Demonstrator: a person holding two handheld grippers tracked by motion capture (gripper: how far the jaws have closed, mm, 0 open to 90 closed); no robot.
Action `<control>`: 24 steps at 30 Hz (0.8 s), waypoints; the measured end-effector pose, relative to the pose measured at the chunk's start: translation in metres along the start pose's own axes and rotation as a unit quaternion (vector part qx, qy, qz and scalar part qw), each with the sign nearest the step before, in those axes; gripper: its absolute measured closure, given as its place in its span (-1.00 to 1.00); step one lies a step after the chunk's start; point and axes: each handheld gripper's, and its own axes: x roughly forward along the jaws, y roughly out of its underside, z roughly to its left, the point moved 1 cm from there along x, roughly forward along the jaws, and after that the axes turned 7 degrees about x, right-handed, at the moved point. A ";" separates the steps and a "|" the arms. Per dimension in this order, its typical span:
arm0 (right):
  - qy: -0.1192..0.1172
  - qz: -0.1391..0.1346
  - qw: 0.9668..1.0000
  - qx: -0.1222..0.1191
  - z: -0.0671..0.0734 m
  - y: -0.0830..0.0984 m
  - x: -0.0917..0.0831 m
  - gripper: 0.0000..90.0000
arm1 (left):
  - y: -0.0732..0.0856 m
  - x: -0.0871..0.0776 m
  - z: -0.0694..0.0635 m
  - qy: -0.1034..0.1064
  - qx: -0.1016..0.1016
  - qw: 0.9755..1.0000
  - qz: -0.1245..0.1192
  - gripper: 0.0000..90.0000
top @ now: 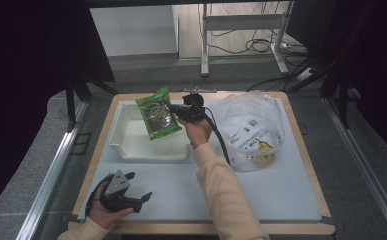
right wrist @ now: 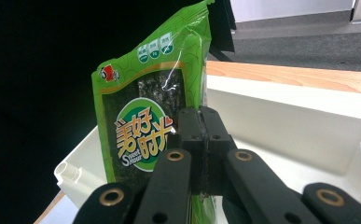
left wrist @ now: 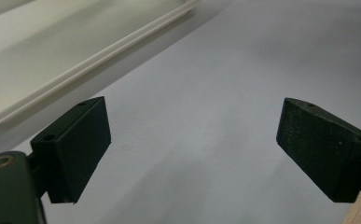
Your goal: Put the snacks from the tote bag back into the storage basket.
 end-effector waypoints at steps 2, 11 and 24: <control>0.001 0.001 1.000 -0.001 0.001 0.000 0.002 0.99 | 0.000 0.000 0.000 0.000 -0.001 1.000 0.000 -0.78; 0.005 0.008 1.000 -0.006 0.008 0.004 0.009 0.99 | 0.001 0.000 0.000 0.001 0.000 1.000 0.000 -0.78; 0.009 0.015 1.000 -0.006 0.014 0.008 0.024 0.99 | 0.001 0.000 0.001 0.001 -0.002 1.000 -0.002 -0.78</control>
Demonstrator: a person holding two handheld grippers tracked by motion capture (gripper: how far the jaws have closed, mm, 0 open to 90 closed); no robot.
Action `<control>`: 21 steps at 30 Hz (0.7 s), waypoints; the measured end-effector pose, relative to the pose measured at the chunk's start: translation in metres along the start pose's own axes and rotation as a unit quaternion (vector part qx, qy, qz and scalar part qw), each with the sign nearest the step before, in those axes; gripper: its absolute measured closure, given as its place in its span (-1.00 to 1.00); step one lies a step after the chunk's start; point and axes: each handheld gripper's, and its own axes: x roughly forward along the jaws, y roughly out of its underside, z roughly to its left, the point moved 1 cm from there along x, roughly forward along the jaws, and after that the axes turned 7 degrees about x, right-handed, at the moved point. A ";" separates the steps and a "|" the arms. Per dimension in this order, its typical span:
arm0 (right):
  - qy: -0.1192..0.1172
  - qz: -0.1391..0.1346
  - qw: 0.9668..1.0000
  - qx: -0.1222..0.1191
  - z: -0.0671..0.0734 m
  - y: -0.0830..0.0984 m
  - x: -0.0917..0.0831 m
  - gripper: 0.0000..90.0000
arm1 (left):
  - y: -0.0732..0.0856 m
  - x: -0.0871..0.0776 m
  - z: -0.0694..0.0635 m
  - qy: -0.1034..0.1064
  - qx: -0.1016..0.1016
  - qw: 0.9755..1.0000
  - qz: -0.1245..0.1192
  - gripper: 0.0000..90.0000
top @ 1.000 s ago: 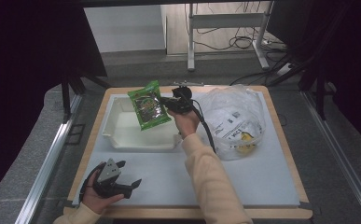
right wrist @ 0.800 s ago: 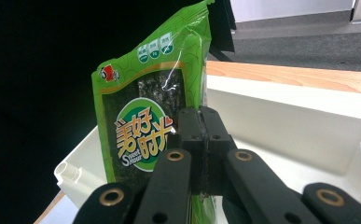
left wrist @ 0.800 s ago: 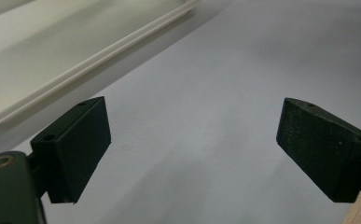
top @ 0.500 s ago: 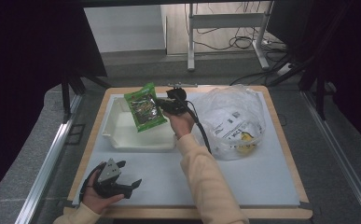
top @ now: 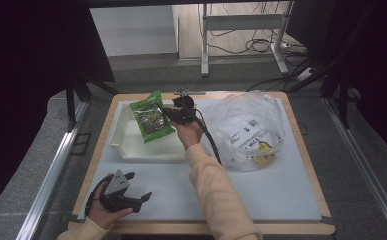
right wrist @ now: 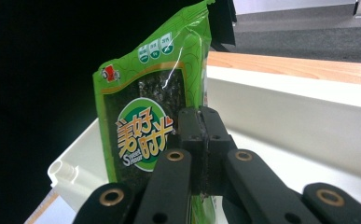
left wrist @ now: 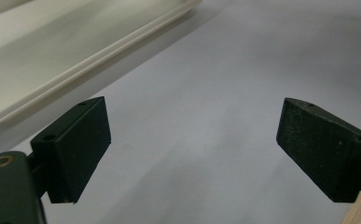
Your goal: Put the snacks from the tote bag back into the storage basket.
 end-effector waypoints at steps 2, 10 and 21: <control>-0.001 -0.001 1.000 0.001 0.001 0.000 0.001 0.99 | 0.000 0.000 0.000 0.000 0.000 1.000 0.000 -0.78; -0.001 0.005 1.000 0.001 0.005 0.002 0.008 0.99 | 0.000 0.000 0.000 -0.001 0.001 1.000 0.001 -0.78; 0.002 0.009 1.000 0.002 0.006 0.004 0.016 0.99 | 0.000 0.000 0.000 0.000 0.001 1.000 0.001 -0.78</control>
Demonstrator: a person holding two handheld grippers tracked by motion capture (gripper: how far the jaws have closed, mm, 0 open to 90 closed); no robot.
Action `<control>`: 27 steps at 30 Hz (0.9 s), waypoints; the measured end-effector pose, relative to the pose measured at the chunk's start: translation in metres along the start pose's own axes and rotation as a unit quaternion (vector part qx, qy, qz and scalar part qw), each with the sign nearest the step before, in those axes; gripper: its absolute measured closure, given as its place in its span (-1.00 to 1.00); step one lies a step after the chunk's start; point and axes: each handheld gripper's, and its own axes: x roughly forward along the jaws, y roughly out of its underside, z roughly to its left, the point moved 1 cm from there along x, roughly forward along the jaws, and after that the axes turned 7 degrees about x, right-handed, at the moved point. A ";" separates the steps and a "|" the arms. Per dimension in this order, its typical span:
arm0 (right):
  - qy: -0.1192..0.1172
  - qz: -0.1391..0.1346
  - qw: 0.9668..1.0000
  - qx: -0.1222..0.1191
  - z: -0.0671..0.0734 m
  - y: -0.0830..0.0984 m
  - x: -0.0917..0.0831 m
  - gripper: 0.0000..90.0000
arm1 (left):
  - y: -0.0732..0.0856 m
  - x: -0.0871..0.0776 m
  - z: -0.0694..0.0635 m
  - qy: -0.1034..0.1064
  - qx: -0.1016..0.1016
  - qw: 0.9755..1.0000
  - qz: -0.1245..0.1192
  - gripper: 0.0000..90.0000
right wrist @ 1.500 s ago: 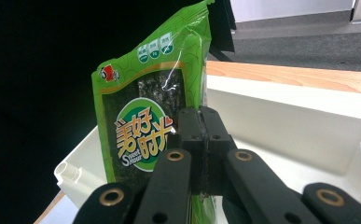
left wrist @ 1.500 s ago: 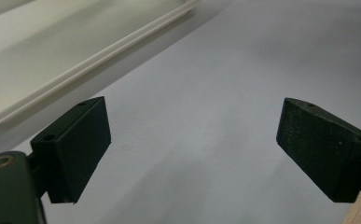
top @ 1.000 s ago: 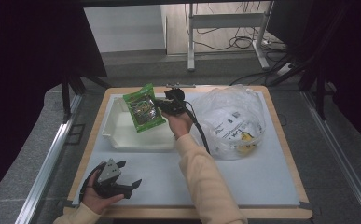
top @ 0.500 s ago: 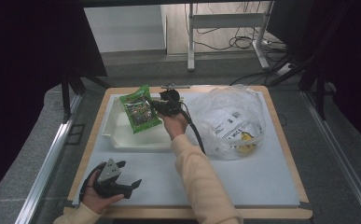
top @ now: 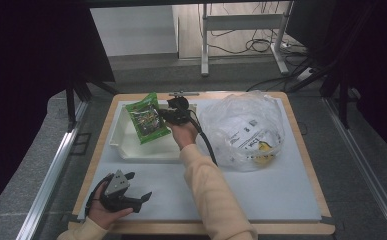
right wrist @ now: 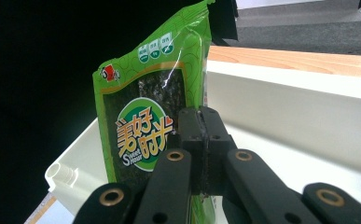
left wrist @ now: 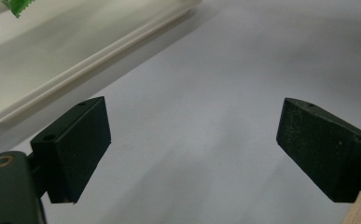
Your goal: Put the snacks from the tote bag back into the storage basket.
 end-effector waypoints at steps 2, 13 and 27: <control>0.001 0.002 1.000 0.004 0.000 0.001 0.003 0.99 | 0.000 0.000 0.000 0.000 -0.001 1.000 0.000 -0.78; 0.008 0.008 1.000 0.004 0.005 0.008 0.016 0.99 | 0.000 0.000 0.000 0.001 0.000 1.000 0.000 -0.78; 0.026 0.015 0.999 0.018 0.009 0.023 0.040 0.99 | 0.001 -0.002 0.001 0.001 0.000 1.000 -0.001 -0.78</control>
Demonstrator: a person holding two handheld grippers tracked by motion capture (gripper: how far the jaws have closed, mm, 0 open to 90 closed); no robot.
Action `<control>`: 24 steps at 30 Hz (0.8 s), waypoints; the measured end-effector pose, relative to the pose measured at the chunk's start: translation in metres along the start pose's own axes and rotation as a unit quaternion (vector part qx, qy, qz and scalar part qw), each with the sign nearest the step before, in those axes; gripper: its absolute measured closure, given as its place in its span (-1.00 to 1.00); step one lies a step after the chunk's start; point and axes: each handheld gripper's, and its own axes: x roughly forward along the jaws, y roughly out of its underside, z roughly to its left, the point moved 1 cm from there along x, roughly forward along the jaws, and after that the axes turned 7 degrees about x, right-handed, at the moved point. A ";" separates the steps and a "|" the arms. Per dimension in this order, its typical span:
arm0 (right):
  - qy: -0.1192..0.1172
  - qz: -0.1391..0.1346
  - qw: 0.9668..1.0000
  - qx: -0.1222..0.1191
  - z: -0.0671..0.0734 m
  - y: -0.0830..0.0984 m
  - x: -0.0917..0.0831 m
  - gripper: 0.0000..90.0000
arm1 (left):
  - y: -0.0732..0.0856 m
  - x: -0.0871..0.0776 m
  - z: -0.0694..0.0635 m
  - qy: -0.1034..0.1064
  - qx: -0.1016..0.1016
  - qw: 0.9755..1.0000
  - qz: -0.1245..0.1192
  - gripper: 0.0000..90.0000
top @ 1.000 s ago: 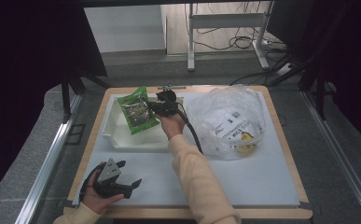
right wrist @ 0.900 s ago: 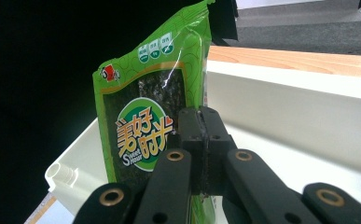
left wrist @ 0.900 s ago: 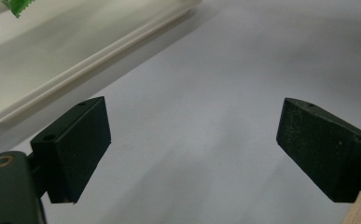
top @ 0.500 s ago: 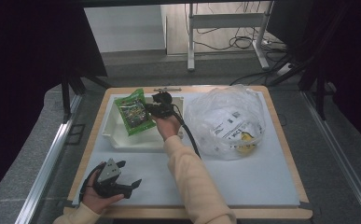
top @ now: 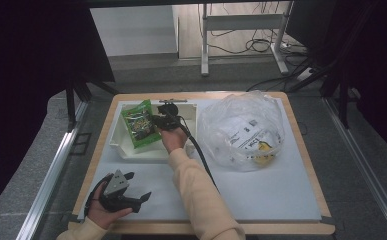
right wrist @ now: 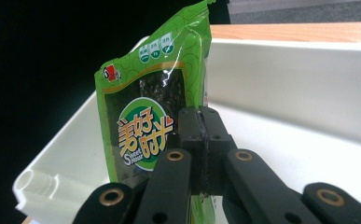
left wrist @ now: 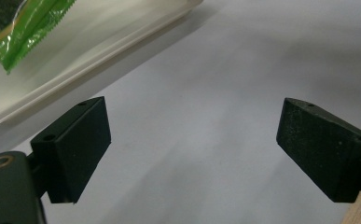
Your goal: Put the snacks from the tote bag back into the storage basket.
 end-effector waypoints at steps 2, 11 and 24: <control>0.004 0.001 1.000 0.006 0.000 0.003 0.004 0.99 | 0.000 0.000 0.000 0.000 0.001 1.000 0.000 -0.78; 0.032 0.005 0.999 0.007 -0.002 0.015 0.018 0.97 | 0.000 0.000 0.000 0.001 0.002 1.000 0.001 -0.78; 0.044 0.040 0.998 -0.037 -0.003 0.019 0.022 0.46 | 0.000 0.000 -0.001 0.000 0.006 1.000 0.004 -0.78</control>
